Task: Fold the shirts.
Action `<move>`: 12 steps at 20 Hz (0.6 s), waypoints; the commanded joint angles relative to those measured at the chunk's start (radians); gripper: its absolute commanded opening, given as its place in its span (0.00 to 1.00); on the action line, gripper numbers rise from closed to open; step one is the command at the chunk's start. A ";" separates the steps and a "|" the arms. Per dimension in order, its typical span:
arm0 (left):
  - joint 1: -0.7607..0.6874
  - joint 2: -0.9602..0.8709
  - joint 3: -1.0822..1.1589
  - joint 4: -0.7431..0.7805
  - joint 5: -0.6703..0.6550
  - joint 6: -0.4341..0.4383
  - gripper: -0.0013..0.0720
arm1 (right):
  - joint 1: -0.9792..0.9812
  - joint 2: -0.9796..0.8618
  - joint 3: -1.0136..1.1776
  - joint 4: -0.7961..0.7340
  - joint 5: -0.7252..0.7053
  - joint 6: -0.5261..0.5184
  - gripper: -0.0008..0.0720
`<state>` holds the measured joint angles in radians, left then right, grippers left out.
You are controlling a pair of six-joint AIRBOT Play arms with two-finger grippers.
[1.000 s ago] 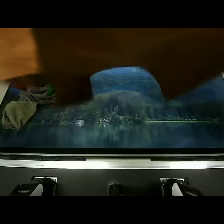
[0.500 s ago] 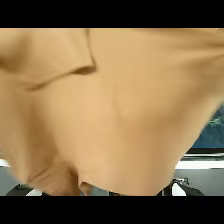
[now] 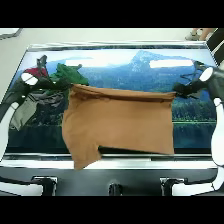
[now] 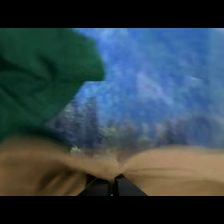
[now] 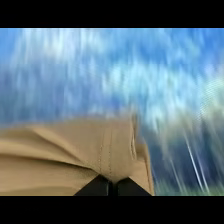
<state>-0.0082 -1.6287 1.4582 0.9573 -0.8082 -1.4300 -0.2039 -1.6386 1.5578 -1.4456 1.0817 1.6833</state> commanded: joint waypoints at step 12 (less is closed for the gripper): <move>0.024 0.015 -0.134 0.083 -0.386 0.092 0.06 | 0.014 -0.008 -0.075 -0.100 0.214 -0.050 0.08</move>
<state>0.0273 -1.6108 1.3949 0.9833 -1.0470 -1.2964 -0.1913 -1.6154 1.5143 -1.5238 1.1725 1.6550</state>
